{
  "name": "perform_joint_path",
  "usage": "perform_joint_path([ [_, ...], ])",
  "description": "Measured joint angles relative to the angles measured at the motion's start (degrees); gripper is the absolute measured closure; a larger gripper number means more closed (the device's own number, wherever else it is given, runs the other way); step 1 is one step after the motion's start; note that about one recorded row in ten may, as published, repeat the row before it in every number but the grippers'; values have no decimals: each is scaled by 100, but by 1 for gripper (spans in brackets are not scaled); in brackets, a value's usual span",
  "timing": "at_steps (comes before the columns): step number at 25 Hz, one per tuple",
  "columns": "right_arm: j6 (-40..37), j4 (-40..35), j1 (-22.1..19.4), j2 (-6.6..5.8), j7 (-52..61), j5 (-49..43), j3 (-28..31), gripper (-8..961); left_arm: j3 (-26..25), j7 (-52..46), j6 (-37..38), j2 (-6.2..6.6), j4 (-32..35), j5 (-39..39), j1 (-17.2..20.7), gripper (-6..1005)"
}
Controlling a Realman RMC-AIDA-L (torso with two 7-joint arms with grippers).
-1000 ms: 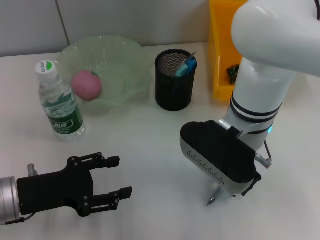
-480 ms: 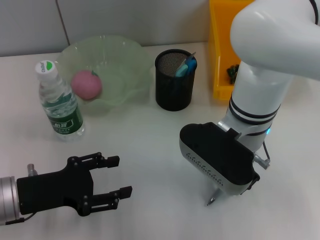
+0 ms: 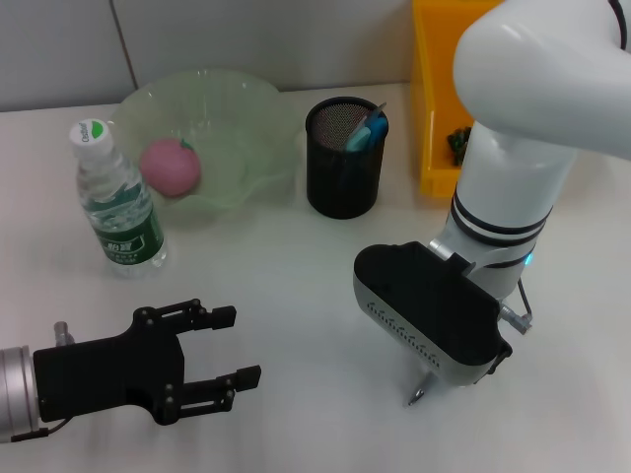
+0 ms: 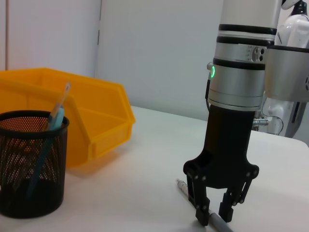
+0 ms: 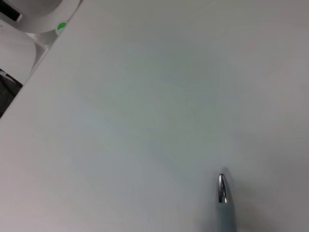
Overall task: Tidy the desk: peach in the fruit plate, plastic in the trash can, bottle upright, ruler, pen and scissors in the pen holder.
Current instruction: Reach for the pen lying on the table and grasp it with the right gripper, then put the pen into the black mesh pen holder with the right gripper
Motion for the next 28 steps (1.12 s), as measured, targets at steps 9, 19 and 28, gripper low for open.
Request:
perform_joint_path([
  [9,0,4,0,0,10,-5,0,617,0,0,0,0,0,0,-19,246],
  [19,27,24,0,0,10,-16,0,693,0,0,0,0,0,-56,-8,246],
  [28,0,-87,-9,-16,-5,7,142,807,0,0,0,0,-55,-93,-20,246],
])
